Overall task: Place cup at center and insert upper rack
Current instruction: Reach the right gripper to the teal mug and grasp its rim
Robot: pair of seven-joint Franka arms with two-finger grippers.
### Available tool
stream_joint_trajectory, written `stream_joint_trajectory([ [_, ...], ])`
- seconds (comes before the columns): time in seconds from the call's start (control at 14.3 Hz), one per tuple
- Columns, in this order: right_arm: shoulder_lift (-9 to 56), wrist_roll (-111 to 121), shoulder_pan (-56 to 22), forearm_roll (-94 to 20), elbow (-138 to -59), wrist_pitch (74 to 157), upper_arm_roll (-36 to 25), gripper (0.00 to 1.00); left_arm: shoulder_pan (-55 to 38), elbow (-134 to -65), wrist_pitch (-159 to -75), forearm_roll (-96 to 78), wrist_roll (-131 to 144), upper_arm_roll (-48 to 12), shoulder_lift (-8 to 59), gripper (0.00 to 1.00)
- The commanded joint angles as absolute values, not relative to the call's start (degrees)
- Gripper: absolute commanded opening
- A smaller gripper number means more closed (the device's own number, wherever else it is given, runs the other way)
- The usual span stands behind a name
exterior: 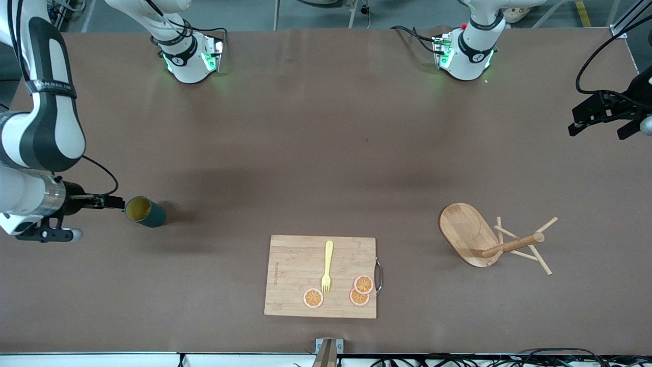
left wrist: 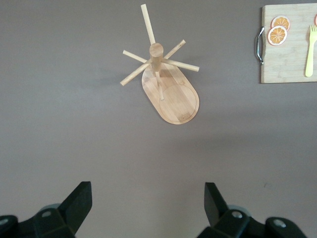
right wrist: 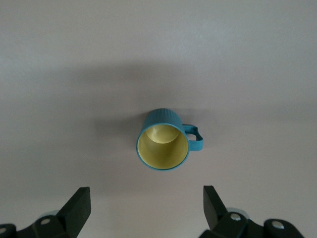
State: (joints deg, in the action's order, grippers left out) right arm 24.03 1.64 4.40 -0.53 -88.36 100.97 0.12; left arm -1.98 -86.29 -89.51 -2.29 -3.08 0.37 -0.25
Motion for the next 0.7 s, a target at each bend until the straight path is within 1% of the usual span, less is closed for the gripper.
stream_joint_trajectory([
  [0.0,27.0,1.9,4.0,0.2,-88.2,100.5,0.5,1.0,-2.0,-86.0,-88.9,-2.7,-4.0,0.5,-0.7,1.0],
  [0.42,31.7,1.7,2.9,-0.1,-89.7,104.6,0.5,1.0,-2.0,-86.0,-88.9,-2.7,-4.0,0.5,-0.7,1.0],
  [0.63,32.2,1.4,1.9,-0.1,-91.9,106.2,0.5,1.0,-2.1,-86.0,-88.9,-2.7,-4.0,0.4,-0.7,1.0],
])
